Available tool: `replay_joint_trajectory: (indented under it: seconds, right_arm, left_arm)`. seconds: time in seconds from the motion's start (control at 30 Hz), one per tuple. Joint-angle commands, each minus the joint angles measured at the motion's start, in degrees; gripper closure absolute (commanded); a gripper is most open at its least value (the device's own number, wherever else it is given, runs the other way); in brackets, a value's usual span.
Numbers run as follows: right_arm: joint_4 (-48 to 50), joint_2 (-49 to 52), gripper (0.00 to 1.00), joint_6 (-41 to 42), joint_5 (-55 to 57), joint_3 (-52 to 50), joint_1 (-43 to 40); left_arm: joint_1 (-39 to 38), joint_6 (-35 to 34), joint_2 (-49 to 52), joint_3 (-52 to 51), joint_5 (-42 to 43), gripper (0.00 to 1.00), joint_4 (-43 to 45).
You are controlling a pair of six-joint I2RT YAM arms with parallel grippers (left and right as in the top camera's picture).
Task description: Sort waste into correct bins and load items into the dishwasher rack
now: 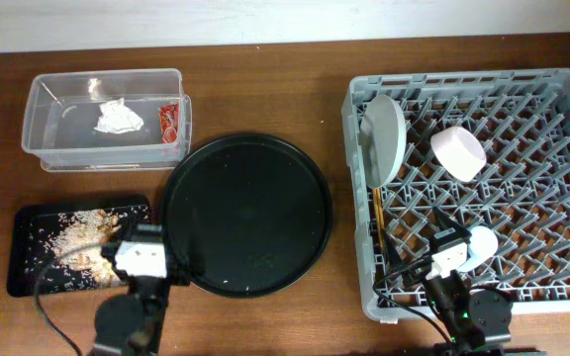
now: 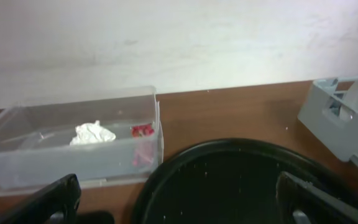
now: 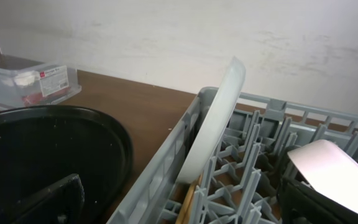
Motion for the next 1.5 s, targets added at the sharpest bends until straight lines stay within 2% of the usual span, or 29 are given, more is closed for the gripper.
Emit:
replay_joint_trajectory:
  seconds: [0.0, 0.1, 0.27, 1.47]
  right_arm:
    - [0.0, -0.37, 0.02, -0.15, -0.46, -0.48, -0.39]
    - [0.0, -0.37, 0.02, -0.15, -0.46, -0.48, -0.39]
    - [0.0, -0.37, 0.02, -0.13, -0.46, -0.48, -0.39]
    - [0.0, -0.37, 0.02, -0.13, -0.46, -0.48, -0.39]
  left_arm:
    - [0.22, 0.87, -7.52, -7.5, 0.61, 0.01, 1.07]
    - [0.22, 0.85, -13.22, -12.72, 0.63, 0.01, 2.21]
    - [0.22, 0.87, -13.16, -17.25, 0.59, 0.01, 9.01]
    - [0.22, 0.87, -13.14, -17.31, 0.61, 0.01, 8.87]
